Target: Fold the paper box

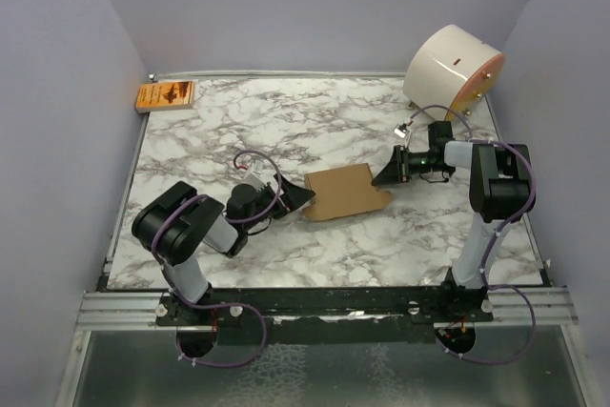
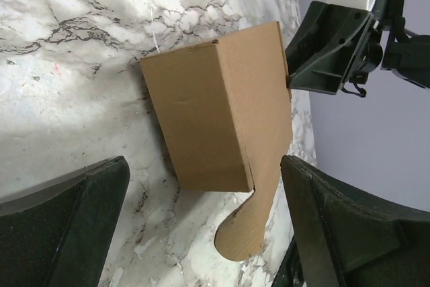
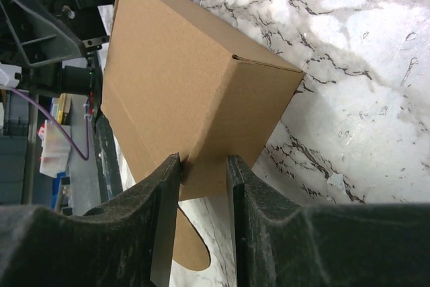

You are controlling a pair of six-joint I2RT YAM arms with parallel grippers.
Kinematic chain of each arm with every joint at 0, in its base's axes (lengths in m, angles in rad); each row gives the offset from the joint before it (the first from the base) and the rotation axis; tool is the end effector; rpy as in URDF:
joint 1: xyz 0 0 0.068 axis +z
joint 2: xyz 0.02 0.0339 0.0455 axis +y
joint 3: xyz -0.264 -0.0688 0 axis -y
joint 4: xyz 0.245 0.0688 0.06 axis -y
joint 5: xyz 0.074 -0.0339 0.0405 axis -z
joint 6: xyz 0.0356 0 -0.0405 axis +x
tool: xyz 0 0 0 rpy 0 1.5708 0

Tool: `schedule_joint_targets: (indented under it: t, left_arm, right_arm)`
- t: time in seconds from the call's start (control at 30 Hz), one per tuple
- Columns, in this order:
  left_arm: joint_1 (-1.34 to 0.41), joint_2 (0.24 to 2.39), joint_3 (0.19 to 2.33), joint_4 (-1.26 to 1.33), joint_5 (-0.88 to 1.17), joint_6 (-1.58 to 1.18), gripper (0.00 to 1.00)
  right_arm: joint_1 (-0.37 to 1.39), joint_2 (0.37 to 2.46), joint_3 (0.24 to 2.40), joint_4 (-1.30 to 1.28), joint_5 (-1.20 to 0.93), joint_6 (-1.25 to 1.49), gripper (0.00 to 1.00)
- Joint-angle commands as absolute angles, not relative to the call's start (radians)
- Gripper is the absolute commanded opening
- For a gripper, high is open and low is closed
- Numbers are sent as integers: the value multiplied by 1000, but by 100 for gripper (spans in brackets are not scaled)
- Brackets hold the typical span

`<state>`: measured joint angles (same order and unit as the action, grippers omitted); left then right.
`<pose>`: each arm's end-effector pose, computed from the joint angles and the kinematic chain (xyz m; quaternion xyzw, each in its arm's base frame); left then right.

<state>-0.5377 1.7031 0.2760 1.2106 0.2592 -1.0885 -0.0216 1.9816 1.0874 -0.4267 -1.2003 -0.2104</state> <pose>0.2145 -0.1385 0.1180 -0.1322 0.7657 -0.5206 0.3538 0.3477 0.0257 0.1179 -0.1473 0.8085 0.5447 0.1670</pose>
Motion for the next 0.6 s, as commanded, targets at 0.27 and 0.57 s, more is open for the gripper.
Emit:
schedule_joint_targets:
  t: [0.27, 0.57]
  left_arm:
    - [-579, 1858, 341, 1367, 242, -1171, 99]
    - [-598, 1900, 349, 1449, 216, -1212, 99]
  right_arm:
    - [-32, 2020, 1101, -426, -1150, -227, 33]
    - [-35, 2029, 1103, -430, -1140, -227, 33]
